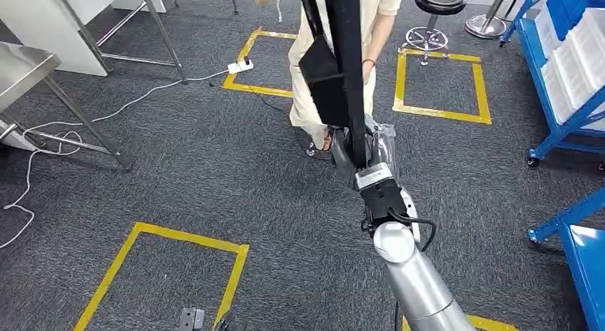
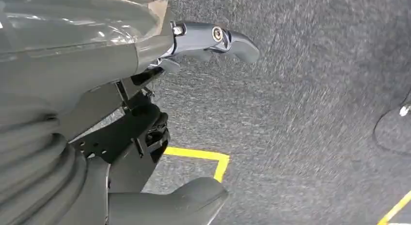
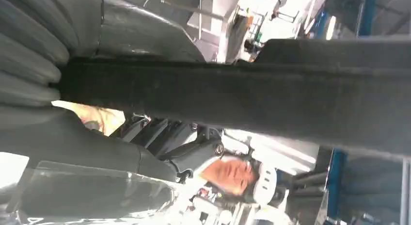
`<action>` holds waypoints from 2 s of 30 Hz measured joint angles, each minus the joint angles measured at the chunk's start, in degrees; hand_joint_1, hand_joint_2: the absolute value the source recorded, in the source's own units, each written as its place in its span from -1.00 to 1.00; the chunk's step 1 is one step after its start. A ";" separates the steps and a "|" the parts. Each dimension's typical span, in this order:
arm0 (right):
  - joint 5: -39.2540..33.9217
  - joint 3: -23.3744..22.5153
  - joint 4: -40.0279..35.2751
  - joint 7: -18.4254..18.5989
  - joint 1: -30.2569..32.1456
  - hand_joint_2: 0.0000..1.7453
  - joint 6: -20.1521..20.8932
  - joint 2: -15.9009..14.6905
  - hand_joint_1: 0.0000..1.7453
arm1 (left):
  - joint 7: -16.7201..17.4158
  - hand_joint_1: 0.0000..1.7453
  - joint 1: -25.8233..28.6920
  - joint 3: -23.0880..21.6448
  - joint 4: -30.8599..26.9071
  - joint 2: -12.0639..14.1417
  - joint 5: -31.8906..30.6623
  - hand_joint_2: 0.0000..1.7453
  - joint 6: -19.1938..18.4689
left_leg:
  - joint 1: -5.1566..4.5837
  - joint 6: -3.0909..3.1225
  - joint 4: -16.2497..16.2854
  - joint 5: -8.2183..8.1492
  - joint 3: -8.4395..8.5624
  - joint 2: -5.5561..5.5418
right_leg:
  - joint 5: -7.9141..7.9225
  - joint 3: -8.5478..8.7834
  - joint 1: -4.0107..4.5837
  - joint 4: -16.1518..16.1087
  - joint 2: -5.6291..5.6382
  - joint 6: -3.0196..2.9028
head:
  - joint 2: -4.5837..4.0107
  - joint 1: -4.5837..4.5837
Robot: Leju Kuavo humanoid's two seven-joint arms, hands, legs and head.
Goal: Take the parts from the cabinet and place them on the table.
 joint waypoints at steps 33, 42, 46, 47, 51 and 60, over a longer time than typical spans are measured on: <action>-1.95 1.88 10.54 -1.77 -10.46 1.00 2.67 4.11 1.00 | -0.18 -1.00 -0.97 1.88 -0.05 0.57 3.08 1.00 0.68 | -1.04 1.25 -11.18 3.45 5.61 3.70 | 0.97 -0.59 0.12 -0.49 -0.64 -0.48 | 0.00 -0.46; -1.18 2.12 10.97 -2.12 -10.84 1.00 2.95 4.28 1.00 | -0.48 -1.00 -1.50 2.19 -0.11 0.37 3.23 1.00 0.57 | -0.66 2.60 -14.92 4.92 8.40 -0.41 | -4.05 -4.47 0.27 9.58 2.34 0.12 | 0.00 -0.22; -1.11 2.25 11.32 -2.10 -10.20 1.00 2.95 3.93 1.00 | -0.55 -1.00 -1.30 2.30 -0.09 0.35 3.32 1.00 0.61 | -0.53 2.26 -14.48 4.67 8.23 -3.27 | -3.20 -7.52 -0.39 12.31 2.65 1.89 | 0.00 -0.26; -1.05 2.29 11.32 -2.10 -10.26 1.00 2.95 3.94 1.00 | -0.57 -1.00 -1.30 2.30 -0.07 0.33 3.32 1.00 0.59 | -0.37 1.93 -14.11 4.44 8.23 -3.94 | -1.00 -5.53 -0.63 7.81 2.73 2.66 | 0.00 -0.26; -0.24 2.64 11.41 -2.03 -10.11 1.00 2.82 3.80 1.00 | -0.87 -1.00 -1.19 2.36 -0.07 0.39 3.43 1.00 0.55 | -0.39 0.34 -11.97 3.24 6.75 -5.88 | 2.04 -1.54 -1.05 -0.49 5.13 2.18 | 0.00 -0.11; 1.11 2.82 10.34 -1.20 -9.03 1.00 2.47 4.31 1.00 | -1.18 -1.00 -0.26 2.36 0.00 0.44 3.50 1.00 0.17 | 0.38 -1.40 6.75 -4.52 -3.33 -0.11 | 1.51 -1.10 -0.72 -0.65 1.29 -0.15 | 0.00 -0.50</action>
